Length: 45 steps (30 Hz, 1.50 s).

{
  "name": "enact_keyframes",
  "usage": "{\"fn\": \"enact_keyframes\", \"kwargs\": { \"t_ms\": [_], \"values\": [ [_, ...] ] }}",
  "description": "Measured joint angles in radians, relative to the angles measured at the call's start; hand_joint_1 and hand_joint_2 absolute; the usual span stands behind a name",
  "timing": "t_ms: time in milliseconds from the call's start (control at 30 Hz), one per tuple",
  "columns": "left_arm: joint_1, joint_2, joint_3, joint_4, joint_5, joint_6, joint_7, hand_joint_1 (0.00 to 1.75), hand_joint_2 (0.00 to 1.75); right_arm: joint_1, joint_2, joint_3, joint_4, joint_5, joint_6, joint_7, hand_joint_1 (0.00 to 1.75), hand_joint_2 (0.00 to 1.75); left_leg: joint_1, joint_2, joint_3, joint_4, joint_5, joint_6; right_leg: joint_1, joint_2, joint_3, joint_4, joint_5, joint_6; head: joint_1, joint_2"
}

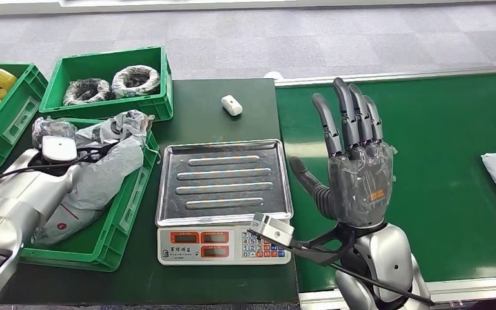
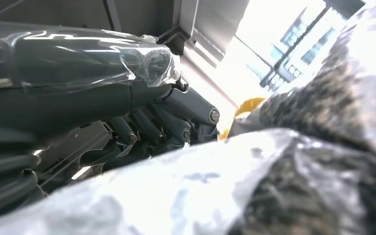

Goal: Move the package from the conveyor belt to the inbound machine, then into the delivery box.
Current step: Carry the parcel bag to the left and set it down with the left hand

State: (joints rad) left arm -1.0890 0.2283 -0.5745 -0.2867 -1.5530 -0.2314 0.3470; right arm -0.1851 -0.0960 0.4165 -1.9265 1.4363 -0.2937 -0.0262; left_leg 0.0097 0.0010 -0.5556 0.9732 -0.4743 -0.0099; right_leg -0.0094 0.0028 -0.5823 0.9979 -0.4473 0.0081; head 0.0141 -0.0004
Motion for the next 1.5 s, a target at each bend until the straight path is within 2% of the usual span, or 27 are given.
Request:
{"fn": "enact_keyframes", "kwargs": {
  "t_ms": [33, 67, 133, 167, 200, 267, 333, 400, 467, 500, 567, 600, 633, 700, 767, 867, 967, 1300, 1500],
  "values": [
    [0.018, -0.003, 0.006, 0.004, 0.005, -0.009, 0.006, 1.75, 1.75, 0.000, 0.002, 0.000, -0.002, 0.005, 0.006, 0.004, 0.00, 1.75, 0.000, 0.000, 0.000, 0.000, 0.000, 0.000, 0.000, 0.000, 0.000, 0.000, 0.000, 0.000, 0.000, 0.000],
    [0.035, -0.005, 0.012, 0.007, 0.010, -0.013, 0.011, 1.51, 1.75, 0.001, 0.004, 0.000, -0.004, 0.010, 0.012, 0.008, 0.00, 1.75, 0.000, 0.000, 0.000, 0.000, 0.000, 0.000, 0.000, 0.000, 0.000, 0.000, 0.000, 0.000, 0.000, 0.000],
    [0.065, -0.009, 0.025, 0.012, 0.020, -0.013, 0.018, 0.64, 1.75, 0.002, 0.010, 0.000, -0.010, 0.018, 0.027, 0.015, 0.00, 1.75, 0.000, 0.000, 0.000, 0.000, 0.000, 0.000, 0.000, 0.000, 0.000, 0.000, 0.000, 0.000, 0.000, 0.000],
    [0.077, -0.011, 0.032, 0.014, 0.024, -0.009, 0.020, 0.21, 1.31, 0.001, 0.014, 0.000, -0.012, 0.022, 0.033, 0.016, 0.00, 1.75, 0.000, 0.000, 0.000, 0.000, 0.000, 0.000, 0.000, 0.000, 0.000, 0.000, 0.000, 0.000, 0.000, 0.000],
    [0.087, -0.014, 0.040, 0.015, 0.029, -0.001, 0.022, 0.00, 0.87, 0.001, 0.016, 0.000, -0.014, 0.025, 0.037, 0.018, 0.00, 1.75, 0.000, 0.000, 0.000, 0.000, 0.000, 0.000, 0.000, 0.000, 0.000, 0.000, 0.000, 0.000, 0.000, 0.000],
    [0.097, -0.019, 0.058, 0.017, 0.045, 0.040, 0.021, 0.00, 0.00, 0.001, 0.020, 0.000, -0.015, 0.027, 0.038, 0.019, 0.00, 1.75, 0.000, -0.001, 0.000, 0.000, 0.000, 0.000, 0.000, -0.001, 0.001, 0.000, 0.000, 0.000, 0.000, 0.000],
    [0.101, -0.027, 0.085, 0.016, 0.082, 0.131, -0.003, 0.00, 0.00, 0.001, 0.022, -0.001, -0.016, 0.030, 0.034, 0.022, 0.00, 1.75, 0.000, -0.002, 0.000, 0.001, 0.000, 0.000, 0.000, -0.002, 0.000, 0.000, 0.000, 0.000, 0.000, 0.000],
    [0.100, -0.041, 0.130, 0.007, 0.153, 0.271, -0.078, 0.00, 0.00, 0.004, 0.023, -0.001, -0.016, 0.035, 0.032, 0.026, 0.00, 1.75, 0.000, -0.005, -0.001, 0.002, 0.001, 0.000, 0.000, -0.005, 0.000, 0.000, 0.000, 0.000, 0.000, 0.000],
    [0.092, -0.066, 0.209, -0.027, 0.297, 0.421, -0.249, 0.00, 0.00, 0.007, 0.024, -0.002, -0.016, 0.038, 0.031, 0.028, 0.00, 1.75, 0.000, -0.008, -0.004, 0.003, 0.001, 0.001, 0.000, -0.007, -0.001, 0.000, 0.000, 0.000, 0.000, 0.000],
    [0.089, -0.083, 0.263, -0.061, 0.405, 0.472, -0.369, 0.00, 0.00, 0.008, 0.024, -0.002, -0.016, 0.038, 0.031, 0.028, 0.00, 1.75, 0.000, -0.009, -0.005, 0.004, 0.001, 0.001, 0.000, -0.008, -0.001, 0.000, 0.000, 0.000, 0.000, 0.000],
    [0.094, -0.119, 0.376, -0.178, 0.659, 0.488, -0.584, 0.00, 0.00, 0.009, 0.023, -0.002, -0.015, 0.029, 0.031, 0.027, 0.00, 1.75, 0.000, -0.008, -0.006, 0.004, 0.001, 0.001, 0.000, -0.007, -0.002, 0.000, 0.000, 0.000, 0.000, 0.000],
    [0.103, -0.137, 0.426, -0.262, 0.792, 0.459, -0.658, 0.00, 0.00, 0.009, 0.023, -0.002, -0.015, 0.023, 0.029, 0.025, 0.00, 1.75, 0.000, -0.006, -0.006, 0.004, 0.001, 0.001, -0.001, -0.005, -0.002, 0.000, 0.000, 0.000, 0.000, 0.000],
    [0.116, -0.154, 0.465, -0.354, 0.911, 0.422, -0.697, 0.00, 0.00, 0.010, 0.023, -0.004, -0.015, 0.017, 0.026, 0.023, 0.00, 1.75, -0.001, -0.004, -0.006, 0.004, 0.000, 0.001, -0.001, -0.004, -0.002, 0.000, 0.000, 0.000, 0.000, 0.000],
    [0.146, -0.181, 0.508, -0.540, 1.093, 0.368, -0.725, 0.00, 0.00, 0.013, 0.022, -0.008, -0.013, 0.010, 0.018, 0.019, 0.00, 1.75, -0.001, -0.001, -0.006, 0.004, -0.001, 0.001, -0.001, -0.001, -0.003, -0.001, 0.000, 0.001, 0.000, 0.000],
    [0.176, -0.197, 0.516, -0.695, 1.195, 0.352, -0.736, 0.00, 0.00, 0.021, 0.023, -0.015, -0.012, 0.013, 0.011, 0.016, 0.00, 1.75, -0.001, 0.000, -0.006, 0.004, -0.002, 0.001, -0.001, 0.000, -0.004, -0.001, 0.000, 0.000, 0.000, 0.000],
    [0.215, -0.211, 0.515, -0.873, 1.297, 0.351, -0.759, 0.00, 0.00, 0.038, 0.023, -0.023, -0.012, 0.027, 0.006, 0.016, 0.00, 1.75, 0.000, 0.000, -0.006, 0.004, -0.002, 0.001, 0.000, 0.000, -0.004, -0.001, 0.000, 0.000, 0.000, 0.000],
    [0.241, -0.218, 0.513, -0.996, 1.343, 0.350, -0.765, 0.00, 0.00, 0.051, 0.023, -0.028, -0.012, 0.034, 0.002, 0.016, 0.00, 1.75, 0.000, 0.000, -0.006, 0.003, -0.002, 0.001, 0.001, 0.000, -0.005, 0.000, 0.000, 0.000, 0.000, 0.000],
    [0.279, -0.221, 0.511, -1.160, 1.413, 0.360, -0.796, 0.00, 0.00, 0.073, 0.019, -0.037, -0.012, 0.035, -0.016, 0.017, 0.00, 1.75, 0.000, 0.000, -0.005, 0.003, -0.002, 0.001, 0.000, 0.000, -0.004, 0.001, 0.000, 0.000, 0.000, 0.000],
    [0.324, -0.220, 0.512, -1.259, 1.468, 0.367, -0.814, 0.00, 0.00, 0.113, -0.022, -0.046, -0.012, 0.015, -0.088, 0.018, 0.00, 1.75, 0.000, 0.000, -0.006, 0.003, -0.002, 0.001, 0.000, 0.000, -0.005, 0.000, 0.000, 0.000, 0.000, 0.000]
  ]
}}
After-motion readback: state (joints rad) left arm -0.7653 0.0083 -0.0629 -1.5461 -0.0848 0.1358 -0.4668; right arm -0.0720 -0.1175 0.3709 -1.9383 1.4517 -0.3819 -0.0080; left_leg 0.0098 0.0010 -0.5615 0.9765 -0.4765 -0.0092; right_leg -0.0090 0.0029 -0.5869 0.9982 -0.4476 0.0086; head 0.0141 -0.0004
